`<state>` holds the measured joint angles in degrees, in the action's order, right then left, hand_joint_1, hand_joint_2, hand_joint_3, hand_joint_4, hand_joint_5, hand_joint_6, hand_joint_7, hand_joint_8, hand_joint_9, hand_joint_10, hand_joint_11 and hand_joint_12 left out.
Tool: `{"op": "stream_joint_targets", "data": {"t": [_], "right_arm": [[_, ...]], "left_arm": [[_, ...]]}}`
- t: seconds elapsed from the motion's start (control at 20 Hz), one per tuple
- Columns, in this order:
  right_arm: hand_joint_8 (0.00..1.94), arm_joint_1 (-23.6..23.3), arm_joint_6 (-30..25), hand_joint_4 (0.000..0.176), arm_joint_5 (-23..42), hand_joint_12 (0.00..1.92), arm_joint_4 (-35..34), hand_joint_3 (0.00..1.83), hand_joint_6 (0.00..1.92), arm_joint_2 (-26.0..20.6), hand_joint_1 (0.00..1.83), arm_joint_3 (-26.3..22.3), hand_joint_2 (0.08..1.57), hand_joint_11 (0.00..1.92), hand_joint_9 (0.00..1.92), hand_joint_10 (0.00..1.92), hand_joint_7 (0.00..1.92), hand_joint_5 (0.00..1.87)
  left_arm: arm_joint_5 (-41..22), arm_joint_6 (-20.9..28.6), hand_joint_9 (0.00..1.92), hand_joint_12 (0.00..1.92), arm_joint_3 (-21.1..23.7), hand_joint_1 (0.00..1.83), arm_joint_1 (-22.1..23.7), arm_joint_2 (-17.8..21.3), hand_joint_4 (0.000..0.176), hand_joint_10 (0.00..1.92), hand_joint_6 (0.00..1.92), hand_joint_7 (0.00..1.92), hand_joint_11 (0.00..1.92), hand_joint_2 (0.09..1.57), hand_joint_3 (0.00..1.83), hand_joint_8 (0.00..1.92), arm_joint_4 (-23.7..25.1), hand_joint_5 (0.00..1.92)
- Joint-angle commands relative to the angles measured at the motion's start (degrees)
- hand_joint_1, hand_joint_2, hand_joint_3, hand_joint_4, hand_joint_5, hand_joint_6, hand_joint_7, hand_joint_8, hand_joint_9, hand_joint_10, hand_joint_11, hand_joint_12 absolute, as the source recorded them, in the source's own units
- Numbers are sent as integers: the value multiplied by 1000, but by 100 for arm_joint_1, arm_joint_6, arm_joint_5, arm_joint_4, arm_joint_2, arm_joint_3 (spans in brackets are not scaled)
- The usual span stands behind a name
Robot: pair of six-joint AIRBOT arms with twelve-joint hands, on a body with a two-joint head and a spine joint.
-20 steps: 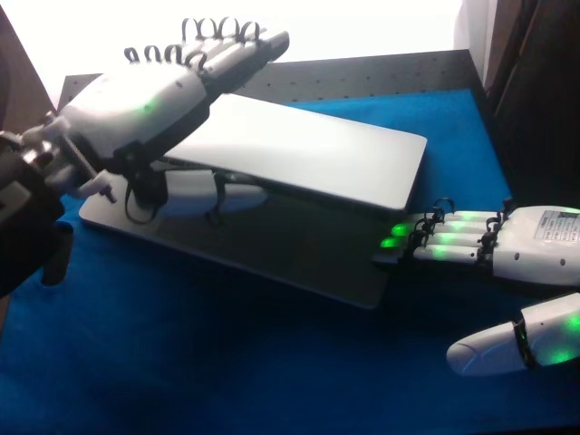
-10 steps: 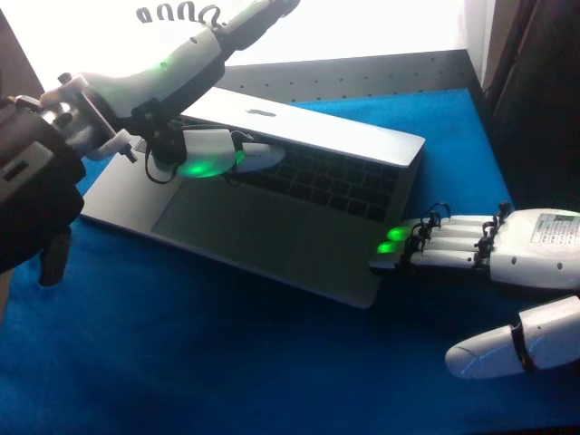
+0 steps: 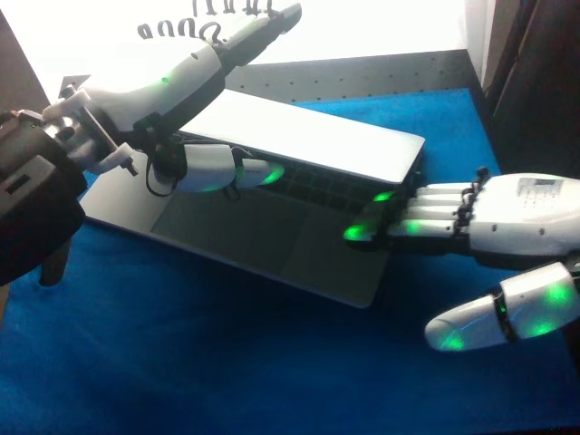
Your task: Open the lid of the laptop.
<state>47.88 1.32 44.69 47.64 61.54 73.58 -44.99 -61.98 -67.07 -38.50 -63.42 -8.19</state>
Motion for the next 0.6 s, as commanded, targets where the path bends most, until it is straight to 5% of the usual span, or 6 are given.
{"op": "stream_joint_targets", "data": {"t": [0.0, 0.4, 0.55], "right_arm": [[0, -71, -15, 0, 486, 0, -211, 8, 0, 109, 0, 38, 1172, 0, 0, 0, 0, 0], [0, -168, -16, 0, 118, 0, -215, 0, 0, 913, 0, 652, 1156, 0, 0, 0, 0, 0], [0, -166, -18, 0, 40, 0, -124, 0, 0, 916, 0, 656, 1155, 0, 0, 0, 0, 0]], "left_arm": [[-868, 24, 0, 0, 11, 888, 72, -20, 22, 0, 0, 0, 0, 1049, 0, 0, -12, 0], [-728, 18, 0, 0, -91, 889, 306, -82, 42, 0, 0, 0, 0, 1049, 0, 0, -16, 0], [-402, 16, 0, 0, -335, 919, 639, -207, 15, 0, 0, 0, 0, 1076, 9, 0, 14, 0]]}}
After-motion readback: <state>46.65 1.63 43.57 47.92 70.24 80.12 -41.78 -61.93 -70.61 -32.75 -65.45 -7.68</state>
